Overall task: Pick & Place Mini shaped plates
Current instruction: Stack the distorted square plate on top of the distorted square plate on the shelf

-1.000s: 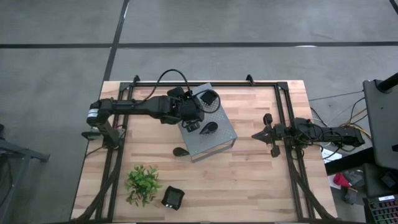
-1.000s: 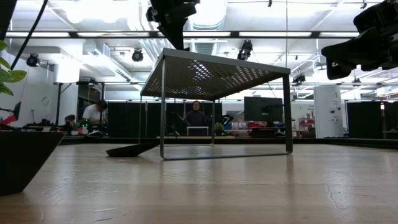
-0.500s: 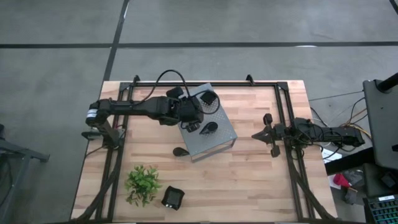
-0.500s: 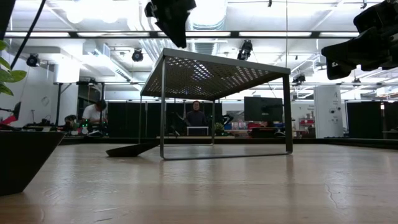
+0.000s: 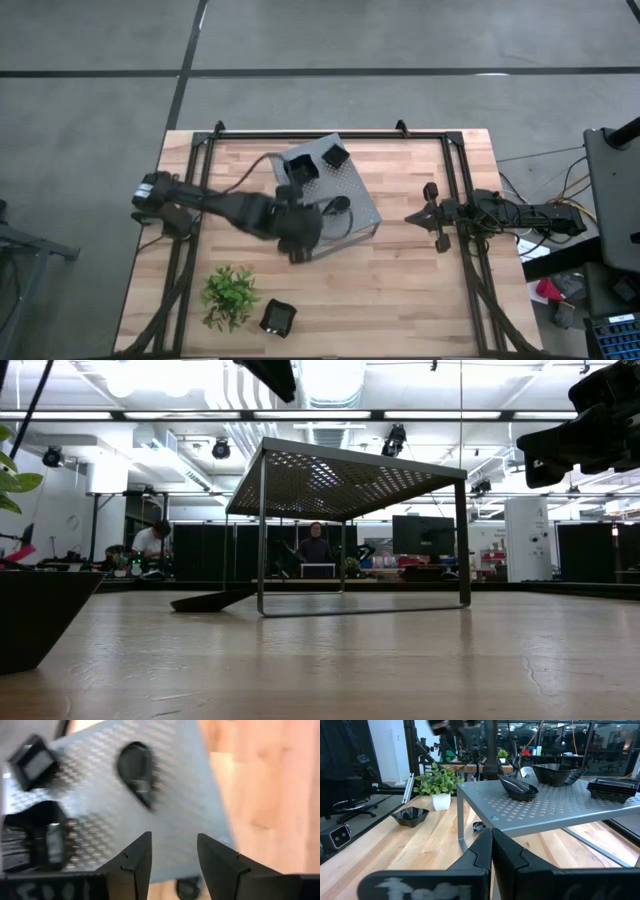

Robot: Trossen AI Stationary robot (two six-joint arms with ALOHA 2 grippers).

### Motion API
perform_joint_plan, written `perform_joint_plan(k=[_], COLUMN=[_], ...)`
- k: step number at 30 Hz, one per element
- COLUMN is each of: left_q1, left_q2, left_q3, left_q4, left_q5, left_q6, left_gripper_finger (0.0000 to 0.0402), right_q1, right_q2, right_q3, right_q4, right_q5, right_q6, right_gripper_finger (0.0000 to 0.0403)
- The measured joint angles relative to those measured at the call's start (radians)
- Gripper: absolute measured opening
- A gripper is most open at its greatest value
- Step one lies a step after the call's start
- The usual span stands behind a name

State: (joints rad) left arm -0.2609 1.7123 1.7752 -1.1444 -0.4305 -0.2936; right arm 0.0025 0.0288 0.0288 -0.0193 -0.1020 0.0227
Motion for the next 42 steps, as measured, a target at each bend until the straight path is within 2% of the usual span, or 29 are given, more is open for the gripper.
perform_joint_plan(k=[8, 16, 23, 30, 37, 42], left_q1=[-0.159, -0.279, -0.363, -0.44, -0.525, -0.556], left_q2=[0.0, 0.001, 0.002, 0.002, 0.002, 0.006], left_q3=[-0.073, -0.199, -0.357, -0.471, -0.54, -0.591], left_q4=[0.028, 0.124, 0.315, 0.551, 0.697, 0.767], left_q5=[0.006, 0.06, 0.18, 0.232, 0.228, 0.175], left_q6=[-0.087, -0.166, -0.245, -0.386, -0.39, -0.406], left_gripper_finger=[0.0152, 0.0152, 0.0152, 0.0151, 0.0143, 0.0133], right_q1=[0.0, 0.0, 0.0, 0.0, 0.0, 0.0], right_q2=[0.0, 0.0, 0.0, 0.0, 0.0, 0.0], right_q3=[0.0, 0.0, 0.0, 0.0, 0.0, 0.0], right_q4=[0.0, 0.0, 0.0, 0.0, 0.0, 0.0], right_q5=[0.0, 0.0, 0.0, 0.0, 0.0, 0.0], right_q6=[0.0, 0.0, 0.0, 0.0, 0.0, 0.0], right_gripper_finger=[0.0009, 0.0009, 0.0009, 0.0009, 0.0009, 0.0009])
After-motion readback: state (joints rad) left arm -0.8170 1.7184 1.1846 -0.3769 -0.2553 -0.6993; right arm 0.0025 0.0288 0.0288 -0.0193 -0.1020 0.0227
